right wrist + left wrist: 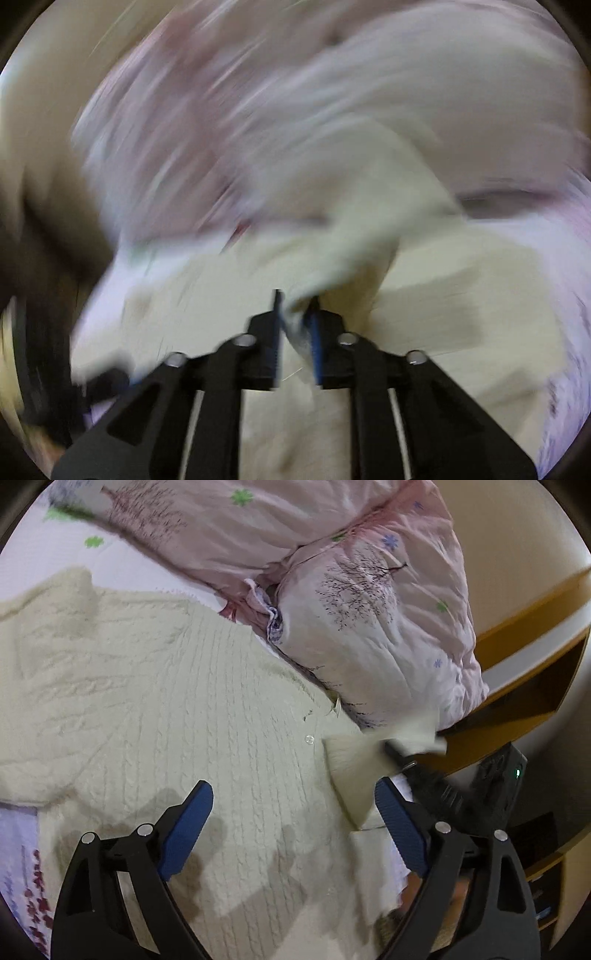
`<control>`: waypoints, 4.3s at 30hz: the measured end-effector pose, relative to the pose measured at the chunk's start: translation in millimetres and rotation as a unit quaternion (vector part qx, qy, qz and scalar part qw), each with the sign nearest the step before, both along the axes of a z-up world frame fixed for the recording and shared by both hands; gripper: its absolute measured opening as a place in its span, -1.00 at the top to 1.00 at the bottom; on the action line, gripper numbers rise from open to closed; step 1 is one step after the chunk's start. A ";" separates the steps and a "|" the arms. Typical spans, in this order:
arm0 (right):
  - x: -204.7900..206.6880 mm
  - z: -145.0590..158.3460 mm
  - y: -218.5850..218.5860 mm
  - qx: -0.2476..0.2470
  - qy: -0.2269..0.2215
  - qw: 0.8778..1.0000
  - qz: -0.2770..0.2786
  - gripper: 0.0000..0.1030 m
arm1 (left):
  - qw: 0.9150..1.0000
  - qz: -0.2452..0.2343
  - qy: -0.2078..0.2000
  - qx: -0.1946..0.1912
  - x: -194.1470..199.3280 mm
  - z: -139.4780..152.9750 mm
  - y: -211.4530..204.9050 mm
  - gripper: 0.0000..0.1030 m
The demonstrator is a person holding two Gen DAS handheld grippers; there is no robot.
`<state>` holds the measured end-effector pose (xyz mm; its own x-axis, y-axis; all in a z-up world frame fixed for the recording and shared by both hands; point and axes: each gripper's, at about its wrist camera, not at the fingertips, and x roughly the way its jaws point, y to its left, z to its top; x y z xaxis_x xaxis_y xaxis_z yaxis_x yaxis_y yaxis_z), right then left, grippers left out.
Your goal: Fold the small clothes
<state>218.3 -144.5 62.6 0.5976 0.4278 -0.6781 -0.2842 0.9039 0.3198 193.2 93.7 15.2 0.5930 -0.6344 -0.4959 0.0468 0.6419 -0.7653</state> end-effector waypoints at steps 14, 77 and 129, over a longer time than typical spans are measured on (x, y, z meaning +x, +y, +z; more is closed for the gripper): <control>-47.3 -45.7 -129.6 0.173 0.128 0.963 -0.161 -0.07 | 0.998 0.022 0.066 0.005 21.4 -23.4 -7.8 -0.14; -70.0 -22.0 -162.3 0.104 0.038 0.947 -0.302 0.10 | 0.984 0.027 0.029 0.175 35.6 0.7 6.5 0.46; -38.3 1.8 -77.3 0.016 0.032 0.994 -0.099 -0.22 | 0.955 0.275 -0.104 0.035 -64.2 103.7 145.6 0.91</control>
